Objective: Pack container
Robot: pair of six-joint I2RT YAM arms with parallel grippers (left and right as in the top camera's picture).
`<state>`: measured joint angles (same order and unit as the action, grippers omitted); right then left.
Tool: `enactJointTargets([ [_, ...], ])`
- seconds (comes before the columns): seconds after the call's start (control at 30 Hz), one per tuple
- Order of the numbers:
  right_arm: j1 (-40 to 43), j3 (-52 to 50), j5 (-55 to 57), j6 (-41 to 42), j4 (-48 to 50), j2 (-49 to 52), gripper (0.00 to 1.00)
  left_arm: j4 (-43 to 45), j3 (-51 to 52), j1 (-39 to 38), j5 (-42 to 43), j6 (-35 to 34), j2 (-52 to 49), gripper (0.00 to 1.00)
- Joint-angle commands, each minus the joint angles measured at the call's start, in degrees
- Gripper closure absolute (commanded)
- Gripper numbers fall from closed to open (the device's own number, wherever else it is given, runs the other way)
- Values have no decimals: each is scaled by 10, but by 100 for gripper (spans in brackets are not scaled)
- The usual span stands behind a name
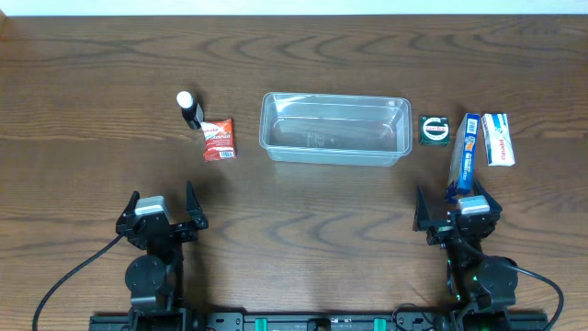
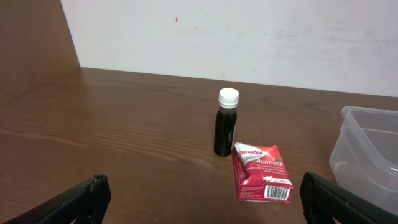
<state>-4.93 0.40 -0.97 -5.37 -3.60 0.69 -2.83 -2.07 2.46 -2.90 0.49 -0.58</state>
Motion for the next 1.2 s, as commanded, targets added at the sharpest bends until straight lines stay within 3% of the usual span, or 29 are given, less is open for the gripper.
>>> enactJointTargets([
  [0.0,10,-1,12,-16,1,-3,1,-10,18,-2,3,10,3,2],
  [0.2,10,26,12,-25,-18,-3,1,-10,18,-2,3,10,3,2],
  [0.37,10,140,53,-25,-79,24,1,-10,18,-2,3,10,3,2],
  [0.77,10,471,93,-85,-322,295,1,-10,18,-2,3,10,3,2],
  [0.93,10,494,92,-82,-378,336,1,-10,18,-2,3,10,3,2],
  [1.17,10,494,53,-82,-371,342,1,-10,18,-2,3,10,3,2],
])
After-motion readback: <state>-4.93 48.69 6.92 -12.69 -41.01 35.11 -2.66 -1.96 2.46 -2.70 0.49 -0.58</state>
